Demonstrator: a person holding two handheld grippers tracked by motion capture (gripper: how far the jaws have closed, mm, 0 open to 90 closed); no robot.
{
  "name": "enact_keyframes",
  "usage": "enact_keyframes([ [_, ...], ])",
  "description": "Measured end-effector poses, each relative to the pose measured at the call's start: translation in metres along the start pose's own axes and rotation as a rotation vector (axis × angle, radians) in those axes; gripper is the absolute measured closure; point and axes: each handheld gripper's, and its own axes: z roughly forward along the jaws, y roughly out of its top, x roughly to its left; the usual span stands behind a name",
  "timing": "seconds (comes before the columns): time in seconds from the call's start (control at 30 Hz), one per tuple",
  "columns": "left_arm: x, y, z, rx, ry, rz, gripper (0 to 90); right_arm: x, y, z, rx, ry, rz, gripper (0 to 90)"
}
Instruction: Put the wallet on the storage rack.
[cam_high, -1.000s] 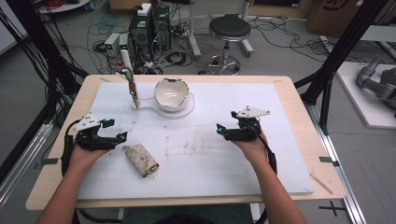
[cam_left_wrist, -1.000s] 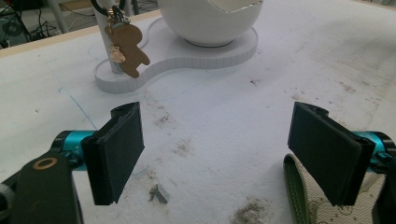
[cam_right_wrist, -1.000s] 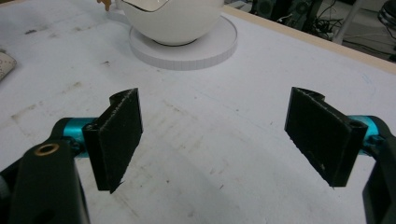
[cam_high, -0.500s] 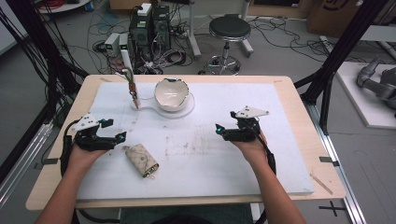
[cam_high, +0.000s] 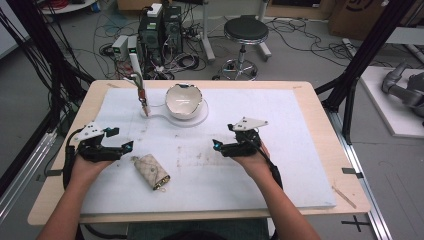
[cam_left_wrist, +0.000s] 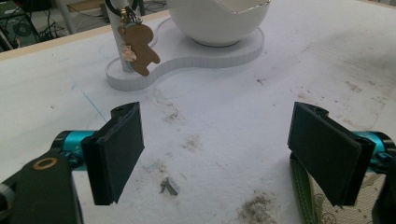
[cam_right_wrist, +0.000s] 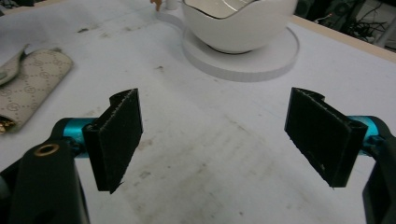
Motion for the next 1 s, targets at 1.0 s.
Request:
enact_keyframes([
  [1.0,0.003,-0.012,-0.032,-0.008,0.052,-0.017,18.2,0.093,0.022,0.071,0.072,0.184,-0.058,19.5],
])
